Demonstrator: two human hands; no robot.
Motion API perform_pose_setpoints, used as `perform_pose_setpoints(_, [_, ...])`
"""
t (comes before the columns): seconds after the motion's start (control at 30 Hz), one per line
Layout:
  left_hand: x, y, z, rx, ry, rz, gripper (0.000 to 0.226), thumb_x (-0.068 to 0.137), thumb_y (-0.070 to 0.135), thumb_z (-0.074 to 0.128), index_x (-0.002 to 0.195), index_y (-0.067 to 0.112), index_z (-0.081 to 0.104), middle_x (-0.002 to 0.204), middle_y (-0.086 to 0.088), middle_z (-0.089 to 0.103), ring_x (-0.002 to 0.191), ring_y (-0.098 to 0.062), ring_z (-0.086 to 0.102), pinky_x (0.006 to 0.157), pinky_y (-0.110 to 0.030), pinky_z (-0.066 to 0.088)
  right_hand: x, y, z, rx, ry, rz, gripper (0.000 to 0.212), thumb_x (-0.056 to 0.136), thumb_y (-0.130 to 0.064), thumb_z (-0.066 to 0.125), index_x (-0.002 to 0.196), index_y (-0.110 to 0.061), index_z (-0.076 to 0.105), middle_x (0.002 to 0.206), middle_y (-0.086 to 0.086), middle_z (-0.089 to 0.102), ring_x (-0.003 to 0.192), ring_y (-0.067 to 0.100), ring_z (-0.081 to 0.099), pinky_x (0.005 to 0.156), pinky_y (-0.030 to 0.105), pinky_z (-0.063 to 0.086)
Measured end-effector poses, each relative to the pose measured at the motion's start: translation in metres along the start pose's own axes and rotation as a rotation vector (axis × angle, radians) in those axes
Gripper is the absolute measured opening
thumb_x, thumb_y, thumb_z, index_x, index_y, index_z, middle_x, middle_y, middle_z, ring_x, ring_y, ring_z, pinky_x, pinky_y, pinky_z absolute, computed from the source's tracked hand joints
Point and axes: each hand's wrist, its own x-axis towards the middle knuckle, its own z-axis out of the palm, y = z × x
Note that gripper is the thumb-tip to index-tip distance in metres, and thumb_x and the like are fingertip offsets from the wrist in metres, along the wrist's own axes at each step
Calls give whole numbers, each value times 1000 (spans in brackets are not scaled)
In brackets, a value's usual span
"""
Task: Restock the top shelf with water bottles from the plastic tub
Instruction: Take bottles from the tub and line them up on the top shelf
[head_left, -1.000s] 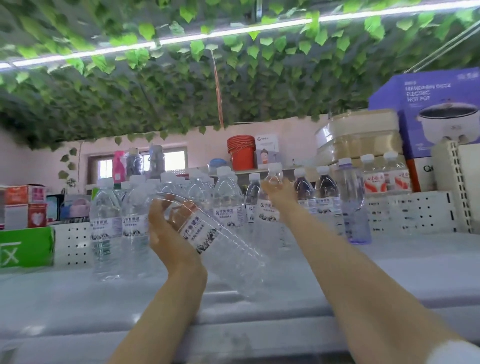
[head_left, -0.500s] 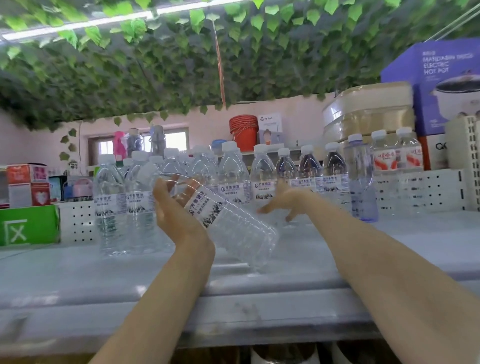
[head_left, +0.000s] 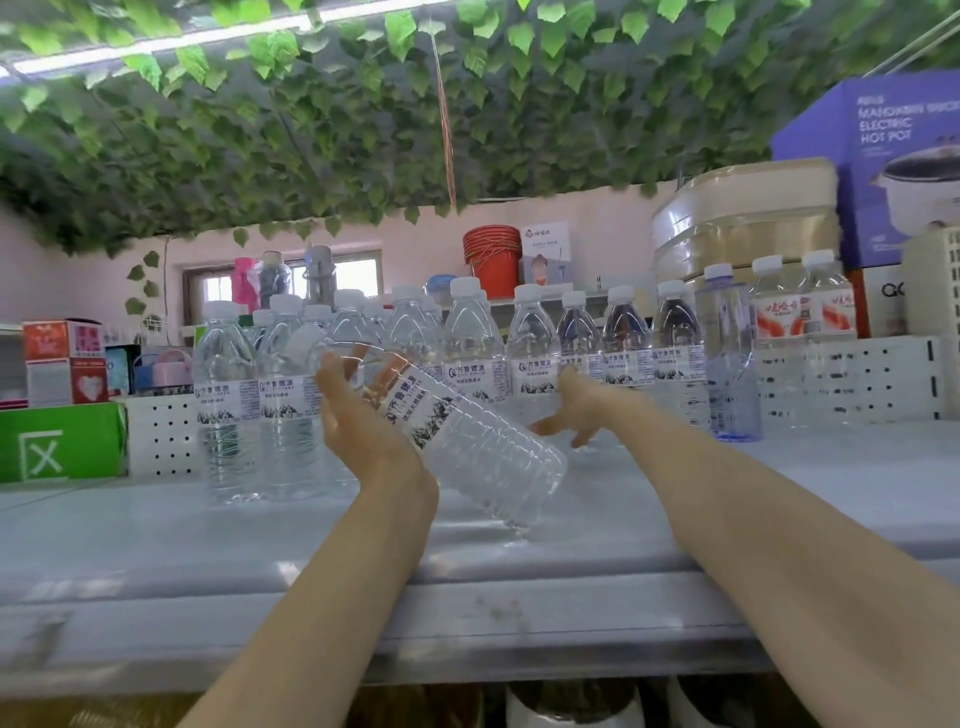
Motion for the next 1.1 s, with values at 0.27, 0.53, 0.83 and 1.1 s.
perform_pose_setpoints(0.27, [5,-4,-4,30,4,-5,26,86,47,52,94,25,64,72,7,67,68,-14,61,66,-31,48,0,4,-1,-514,227,-165,150,58,-52,82,129,-19,-47,145,8,-45,137,32,-33,103,65,-13])
perform_pose_setpoints(0.53, [2,-4,-2,171,7,-36,53,84,58,54,122,20,56,90,1,64,85,-19,60,74,-35,48,-11,-4,0,-662,283,-151,143,65,-58,74,132,-10,-43,144,9,-44,136,37,-33,97,67,-18])
perform_pose_setpoints(0.83, [-14,25,3,302,-69,-16,26,88,39,60,97,15,56,78,5,61,49,-1,60,40,-16,41,-85,-31,-36,16,158,-134,101,81,-76,28,145,-21,-27,149,13,-37,138,34,-30,112,58,-12])
perform_pose_setpoints(1.1, [-36,50,20,198,-161,23,49,92,42,52,125,6,50,83,2,60,60,-8,62,50,-23,50,-168,-58,-35,-9,-98,-518,115,72,-36,80,150,-28,-4,157,-3,16,138,17,29,116,35,20])
